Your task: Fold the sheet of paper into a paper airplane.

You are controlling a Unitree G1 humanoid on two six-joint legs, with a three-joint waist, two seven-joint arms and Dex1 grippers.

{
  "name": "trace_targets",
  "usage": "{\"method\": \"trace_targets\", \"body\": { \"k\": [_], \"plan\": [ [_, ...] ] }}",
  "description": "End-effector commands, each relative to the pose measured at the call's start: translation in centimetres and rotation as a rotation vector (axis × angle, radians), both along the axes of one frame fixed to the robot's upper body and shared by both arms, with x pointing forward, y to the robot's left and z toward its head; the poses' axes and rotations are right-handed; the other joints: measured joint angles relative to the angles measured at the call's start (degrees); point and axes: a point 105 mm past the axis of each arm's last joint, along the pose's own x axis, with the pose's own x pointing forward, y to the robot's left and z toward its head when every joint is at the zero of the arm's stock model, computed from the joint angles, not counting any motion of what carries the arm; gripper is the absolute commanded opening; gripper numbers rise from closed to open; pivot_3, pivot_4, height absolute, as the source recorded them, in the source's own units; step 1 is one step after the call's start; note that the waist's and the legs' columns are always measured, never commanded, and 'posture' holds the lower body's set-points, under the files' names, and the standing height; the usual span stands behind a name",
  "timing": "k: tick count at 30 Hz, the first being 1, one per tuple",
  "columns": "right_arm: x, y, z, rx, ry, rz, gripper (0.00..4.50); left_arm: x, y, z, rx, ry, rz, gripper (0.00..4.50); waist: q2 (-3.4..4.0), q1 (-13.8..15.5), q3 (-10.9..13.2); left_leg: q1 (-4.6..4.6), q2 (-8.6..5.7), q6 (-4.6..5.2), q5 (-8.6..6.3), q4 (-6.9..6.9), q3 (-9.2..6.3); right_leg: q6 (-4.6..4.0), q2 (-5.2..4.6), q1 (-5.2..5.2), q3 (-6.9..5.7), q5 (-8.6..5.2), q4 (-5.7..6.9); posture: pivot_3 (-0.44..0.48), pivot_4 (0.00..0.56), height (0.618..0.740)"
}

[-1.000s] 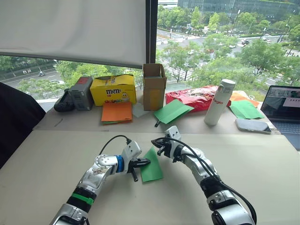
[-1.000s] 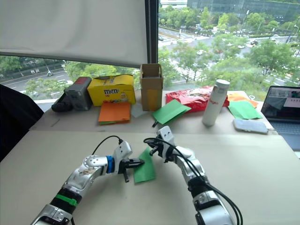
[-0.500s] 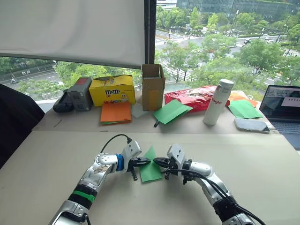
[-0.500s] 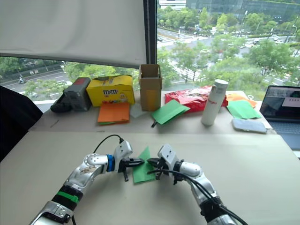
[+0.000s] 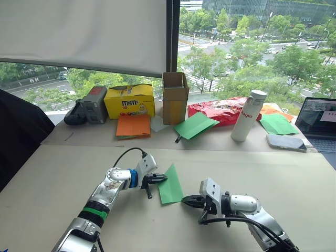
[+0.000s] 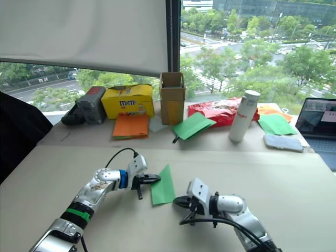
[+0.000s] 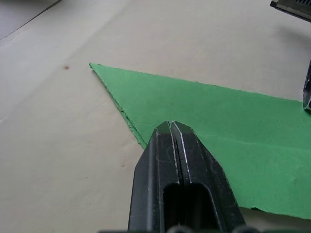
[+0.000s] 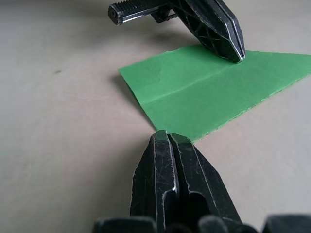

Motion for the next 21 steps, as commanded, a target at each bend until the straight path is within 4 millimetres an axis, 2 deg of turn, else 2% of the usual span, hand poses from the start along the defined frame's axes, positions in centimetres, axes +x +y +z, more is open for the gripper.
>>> {"method": "trace_targets", "body": {
  "k": [1,5,8,11,13,16,21],
  "plan": [
    [-0.3,0.0,1.0,-0.015,-0.009,0.022,0.0,-0.2,0.0,-0.7,0.025,0.023,-0.002,0.05,-0.01,0.0,0.0,0.0,0.0,0.0,0.0,0.0,0.0,0.0,0.02,0.0,0.01,0.0,0.01,0.0,0.15,0.74],
    [1.9,0.2,5.1,0.034,-0.122,-0.02,0.0,-0.1,0.1,-0.7,0.021,0.022,0.006,0.05,-0.03,0.0,0.0,-0.03,0.0,0.0,0.0,0.04,0.01,0.0,0.08,-0.05,0.02,0.0,0.01,0.0,0.15,0.74],
    [2.8,1.0,7.0,0.061,-0.159,-0.02,0.0,-0.1,0.2,-0.6,0.016,0.021,0.017,0.05,-0.03,0.0,0.0,-0.03,0.01,0.0,0.0,0.05,0.02,-0.01,0.16,-0.06,0.06,0.0,0.07,0.0,0.15,0.74],
    [3.7,2.4,5.9,0.01,-0.146,-0.023,0.0,0.1,0.0,-0.4,-0.003,0.024,0.033,0.05,-0.05,0.1,0.0,-0.01,0.05,0.0,0.0,0.05,-0.01,-0.02,0.35,-0.06,0.03,0.01,0.02,0.0,0.15,0.74],
    [4.1,3.0,4.2,-0.029,-0.116,-0.043,0.0,0.5,-0.2,-0.1,-0.024,0.02,0.053,0.05,-0.05,0.2,0.0,0.0,0.08,0.0,0.0,0.05,-0.07,-0.05,0.4,-0.09,0.03,-0.01,0.02,0.0,0.15,0.74],
    [4.5,4.2,2.8,-0.008,-0.076,-0.074,0.0,1.3,-0.7,0.7,-0.059,0.004,0.085,0.05,-0.04,0.2,0.0,-0.01,0.07,0.0,0.0,0.13,-0.07,-0.07,0.36,-0.22,0.08,0.0,0.08,0.0,0.15,0.74],
    [4.7,4.8,0.9,-0.067,-0.05,-0.084,0.0,2.1,-0.9,1.3,-0.074,-0.018,0.107,0.05,-0.04,0.0,0.0,-0.05,0.06,0.01,0.0,0.24,-0.06,-0.07,0.31,-0.3,0.13,0.0,0.18,0.0,0.15,0.74]
  ]
}}
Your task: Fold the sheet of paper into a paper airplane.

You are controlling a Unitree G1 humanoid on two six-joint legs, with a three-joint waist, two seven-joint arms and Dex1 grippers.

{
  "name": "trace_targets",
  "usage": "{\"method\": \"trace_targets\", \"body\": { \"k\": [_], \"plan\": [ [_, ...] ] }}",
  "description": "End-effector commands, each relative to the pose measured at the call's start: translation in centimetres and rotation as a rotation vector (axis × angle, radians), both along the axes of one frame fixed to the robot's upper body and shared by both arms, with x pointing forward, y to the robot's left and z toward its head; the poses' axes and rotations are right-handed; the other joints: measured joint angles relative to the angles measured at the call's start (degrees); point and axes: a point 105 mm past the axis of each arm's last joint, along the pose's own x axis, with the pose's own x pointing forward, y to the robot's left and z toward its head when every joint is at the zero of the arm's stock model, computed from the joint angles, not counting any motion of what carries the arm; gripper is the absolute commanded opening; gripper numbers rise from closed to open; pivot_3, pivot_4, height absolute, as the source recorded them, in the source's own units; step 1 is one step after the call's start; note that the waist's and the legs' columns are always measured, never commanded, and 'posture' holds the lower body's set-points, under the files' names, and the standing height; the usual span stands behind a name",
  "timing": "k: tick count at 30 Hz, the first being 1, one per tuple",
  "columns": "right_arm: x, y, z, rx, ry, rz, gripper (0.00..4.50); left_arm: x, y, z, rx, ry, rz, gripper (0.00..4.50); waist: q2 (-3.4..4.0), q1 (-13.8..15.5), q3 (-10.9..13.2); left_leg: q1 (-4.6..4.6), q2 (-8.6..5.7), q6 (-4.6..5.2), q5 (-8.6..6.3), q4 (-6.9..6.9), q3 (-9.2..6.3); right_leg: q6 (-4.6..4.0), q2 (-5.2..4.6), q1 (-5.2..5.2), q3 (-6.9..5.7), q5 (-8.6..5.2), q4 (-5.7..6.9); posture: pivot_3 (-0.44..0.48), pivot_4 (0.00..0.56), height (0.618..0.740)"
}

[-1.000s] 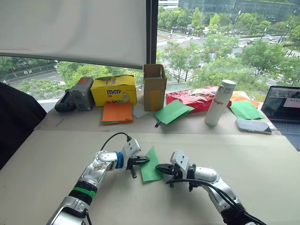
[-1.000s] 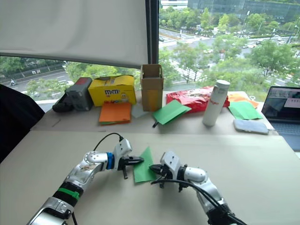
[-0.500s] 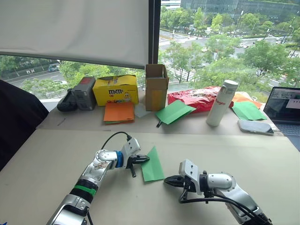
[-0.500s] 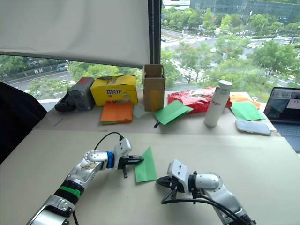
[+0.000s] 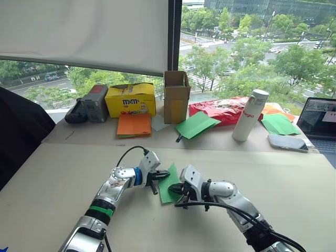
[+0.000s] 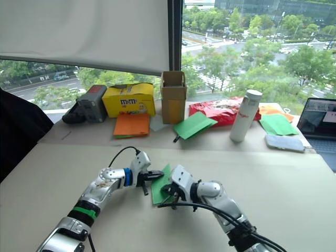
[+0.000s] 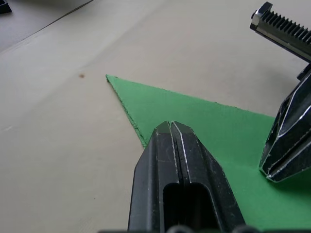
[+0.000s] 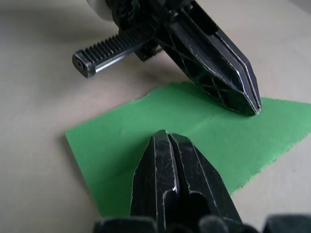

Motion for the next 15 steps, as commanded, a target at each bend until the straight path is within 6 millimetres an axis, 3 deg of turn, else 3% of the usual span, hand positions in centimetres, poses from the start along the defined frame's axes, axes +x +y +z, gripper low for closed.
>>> {"method": "trace_targets", "body": {
  "k": [1,6,15],
  "plan": [
    [0.5,0.0,-0.6,-0.049,-0.017,-0.01,0.0,0.9,0.1,0.9,-0.008,-0.033,0.023,0.05,0.0,-0.2,0.0,0.0,0.01,0.0,0.0,0.0,0.0,0.0,0.01,-0.01,0.0,0.0,0.01,0.0,0.15,0.74],
    [0.4,0.1,-0.8,-0.05,-0.003,-0.018,0.0,2.3,0.1,1.1,0.002,-0.062,0.071,0.05,0.0,-0.1,0.0,0.03,0.02,0.0,0.0,0.0,0.0,0.0,0.09,0.01,-0.03,0.0,0.06,0.0,0.15,0.74],
    [0.1,0.4,-1.1,-0.038,0.011,-0.044,0.0,4.1,-1.6,2.4,-0.078,-0.082,0.119,0.05,-0.01,-0.4,0.0,0.02,0.02,0.0,0.0,0.0,0.0,0.0,0.13,0.0,-0.02,0.0,0.06,0.0,0.15,0.74]
  ]
}}
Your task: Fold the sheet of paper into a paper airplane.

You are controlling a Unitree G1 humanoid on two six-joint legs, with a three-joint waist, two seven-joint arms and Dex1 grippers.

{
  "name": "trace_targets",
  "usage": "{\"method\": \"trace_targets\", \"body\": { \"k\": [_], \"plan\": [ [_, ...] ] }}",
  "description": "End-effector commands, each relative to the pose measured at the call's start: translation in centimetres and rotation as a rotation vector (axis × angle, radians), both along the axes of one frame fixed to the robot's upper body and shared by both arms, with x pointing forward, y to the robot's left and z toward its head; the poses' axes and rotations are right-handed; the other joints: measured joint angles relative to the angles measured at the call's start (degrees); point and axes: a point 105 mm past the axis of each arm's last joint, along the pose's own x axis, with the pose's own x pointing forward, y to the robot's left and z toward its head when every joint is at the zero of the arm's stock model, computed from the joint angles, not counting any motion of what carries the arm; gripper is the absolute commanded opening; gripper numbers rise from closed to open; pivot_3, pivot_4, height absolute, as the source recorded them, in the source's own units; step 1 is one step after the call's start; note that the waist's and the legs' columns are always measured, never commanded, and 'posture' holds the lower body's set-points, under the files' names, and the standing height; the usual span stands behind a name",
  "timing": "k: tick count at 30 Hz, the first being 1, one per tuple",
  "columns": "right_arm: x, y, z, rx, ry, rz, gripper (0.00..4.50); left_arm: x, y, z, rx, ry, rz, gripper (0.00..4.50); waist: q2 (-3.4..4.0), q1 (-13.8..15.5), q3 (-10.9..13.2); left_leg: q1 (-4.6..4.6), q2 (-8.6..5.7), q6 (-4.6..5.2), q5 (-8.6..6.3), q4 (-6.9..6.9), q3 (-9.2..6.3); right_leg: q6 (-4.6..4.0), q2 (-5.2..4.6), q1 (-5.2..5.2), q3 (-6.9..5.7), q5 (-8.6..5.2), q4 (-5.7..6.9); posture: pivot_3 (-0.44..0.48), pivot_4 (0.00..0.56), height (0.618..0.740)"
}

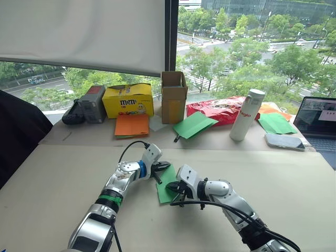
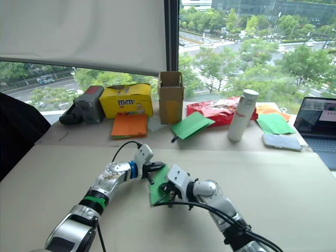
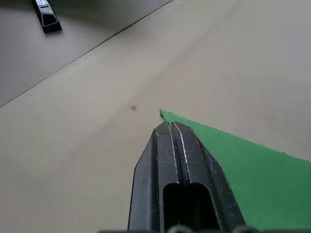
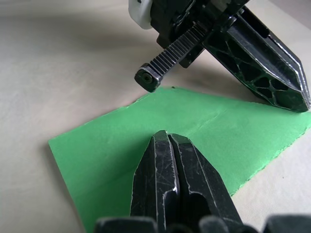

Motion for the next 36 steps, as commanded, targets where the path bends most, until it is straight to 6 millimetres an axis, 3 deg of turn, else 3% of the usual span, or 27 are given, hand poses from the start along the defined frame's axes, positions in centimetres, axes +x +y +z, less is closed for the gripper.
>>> {"method": "trace_targets", "body": {
  "k": [1,11,17,20,28,32,36],
  "plan": [
    [-0.3,-0.1,-1.0,-0.027,0.031,-0.022,0.0,0.8,-0.5,1.7,-0.024,-0.064,0.002,0.05,0.0,-0.1,0.0,-0.01,0.0,0.0,0.0,0.0,0.0,0.0,0.01,0.0,0.0,0.0,0.0,0.0,0.15,0.74],
    [-0.4,-0.3,-1.2,-0.024,0.034,-0.042,0.0,-0.1,-0.8,-1.5,0.098,-0.036,-0.031,0.05,0.0,0.1,0.0,0.0,-0.02,0.0,0.0,0.0,0.0,0.0,0.01,0.14,0.01,0.0,-0.01,0.0,0.15,0.74],
    [-0.6,-0.4,-1.3,-0.029,0.035,-0.038,0.0,-1.2,1.6,-1.3,0.061,-0.055,0.0,0.05,0.02,-0.1,0.0,0.01,0.02,0.0,-0.01,0.0,0.0,0.01,0.01,0.18,0.01,-0.01,0.0,0.0,0.15,0.74],
    [-0.6,-0.3,-1.4,-0.031,0.036,-0.034,0.0,-3.2,2.5,-0.3,-0.021,-0.086,-0.043,0.05,0.07,-0.4,-0.1,0.01,0.16,0.0,-0.01,-0.04,0.0,0.0,-0.03,0.17,0.09,-0.01,0.04,0.0,0.15,0.74],
    [-0.7,0.4,-1.5,-0.034,0.039,0.004,0.0,-7.1,4.2,-1.0,-0.017,-0.083,-0.067,0.05,0.07,-0.1,-0.1,0.23,0.13,0.0,-0.01,-0.05,-0.02,-0.06,-0.66,0.17,0.02,-0.02,0.06,0.0,0.15,0.74],
    [-0.6,0.6,-1.5,-0.038,0.036,0.019,0.0,-7.8,4.8,-2.2,0.041,-0.065,-0.061,0.05,0.07,-0.1,-0.1,0.27,0.11,0.0,-0.01,-0.06,-0.03,-0.07,-0.72,0.2,0.02,-0.03,0.05,0.0,0.15,0.74],
    [-0.4,0.5,-0.9,-0.022,0.014,0.022,0.0,-7.6,5.5,-0.9,-0.011,-0.084,-0.037,0.05,0.07,-0.2,-0.1,0.29,0.11,0.0,-0.01,-0.07,-0.02,-0.09,-0.73,0.21,0.01,-0.04,0.05,0.0,0.15,0.74]
  ]
}}
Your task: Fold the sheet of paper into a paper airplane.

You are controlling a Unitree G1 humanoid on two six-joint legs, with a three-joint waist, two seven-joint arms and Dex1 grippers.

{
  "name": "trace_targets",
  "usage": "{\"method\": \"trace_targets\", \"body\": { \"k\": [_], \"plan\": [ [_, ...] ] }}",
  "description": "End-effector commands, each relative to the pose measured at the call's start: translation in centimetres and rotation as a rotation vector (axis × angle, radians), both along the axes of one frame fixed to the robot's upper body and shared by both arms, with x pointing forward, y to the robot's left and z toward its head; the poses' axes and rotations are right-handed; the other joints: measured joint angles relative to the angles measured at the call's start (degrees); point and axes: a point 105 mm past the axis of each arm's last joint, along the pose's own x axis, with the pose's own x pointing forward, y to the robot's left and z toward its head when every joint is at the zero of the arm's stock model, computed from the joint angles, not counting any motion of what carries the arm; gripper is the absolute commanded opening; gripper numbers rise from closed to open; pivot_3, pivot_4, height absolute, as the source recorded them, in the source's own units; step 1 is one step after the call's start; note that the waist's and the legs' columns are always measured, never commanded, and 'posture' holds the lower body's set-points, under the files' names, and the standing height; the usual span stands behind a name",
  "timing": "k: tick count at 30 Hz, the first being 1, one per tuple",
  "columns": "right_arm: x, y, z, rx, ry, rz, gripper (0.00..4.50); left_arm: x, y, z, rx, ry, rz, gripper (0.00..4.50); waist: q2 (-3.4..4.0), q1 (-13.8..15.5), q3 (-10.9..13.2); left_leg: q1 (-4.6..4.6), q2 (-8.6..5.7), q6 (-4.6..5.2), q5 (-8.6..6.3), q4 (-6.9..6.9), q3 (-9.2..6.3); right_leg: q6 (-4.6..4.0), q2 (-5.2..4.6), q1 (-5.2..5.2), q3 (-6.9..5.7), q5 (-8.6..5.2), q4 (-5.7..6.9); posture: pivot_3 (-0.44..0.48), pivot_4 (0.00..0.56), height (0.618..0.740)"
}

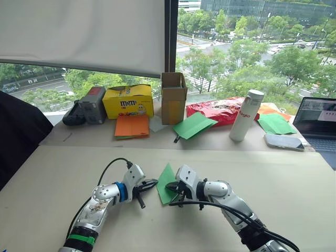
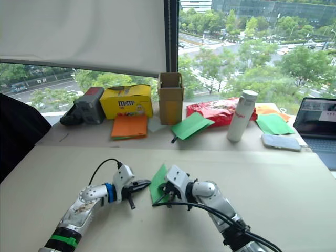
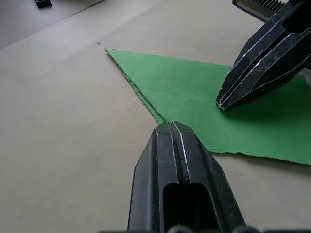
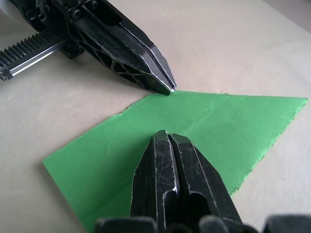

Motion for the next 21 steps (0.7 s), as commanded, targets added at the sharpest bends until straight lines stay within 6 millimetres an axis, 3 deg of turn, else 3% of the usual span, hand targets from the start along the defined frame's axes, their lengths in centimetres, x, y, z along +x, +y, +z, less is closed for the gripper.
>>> {"method": "trace_targets", "body": {
  "k": [1,7,11,14,21],
  "plan": [
    [-0.1,0.1,-0.3,-0.006,0.002,0.012,0.0,0.0,0.5,1.4,-0.053,-0.014,0.003,0.05,0.0,-0.1,0.0,-0.01,0.0,0.0,0.0,0.0,0.0,0.0,0.0,-0.01,0.0,0.0,0.0,0.0,0.15,0.74],
    [0.2,-1.4,3.1,0.013,-0.061,0.024,0.0,-0.3,1.8,3.9,-0.119,-0.018,-0.058,0.05,-0.02,0.1,0.0,-0.22,-0.01,0.0,0.0,0.0,0.0,0.0,-0.01,-0.21,-0.05,0.0,-0.01,0.0,0.15,0.74],
    [0.6,-2.5,5.3,0.068,-0.054,-0.051,0.0,1.6,3.0,5.9,-0.127,-0.078,-0.024,0.05,-0.05,0.5,0.1,-0.35,-0.06,0.0,0.0,0.0,-0.01,-0.01,-0.1,-0.32,-0.12,0.0,-0.03,0.0,0.15,0.74],
    [0.1,-2.9,5.6,0.071,-0.04,-0.065,0.0,2.5,2.8,7.4,-0.118,-0.112,-0.058,0.05,-0.06,0.5,0.1,-0.35,-0.08,0.0,0.0,0.01,-0.02,-0.01,-0.07,-0.29,-0.12,0.0,-0.06,0.0,0.15,0.74],
    [-0.6,-3.3,5.2,0.066,-0.021,-0.115,0.0,3.2,0.8,8.2,-0.09,-0.101,-0.185,0.05,-0.09,0.3,0.1,-0.35,-0.14,0.0,0.0,-0.02,0.01,0.0,0.19,-0.31,-0.12,0.0,-0.08,0.0,0.15,0.74]
  ]
}}
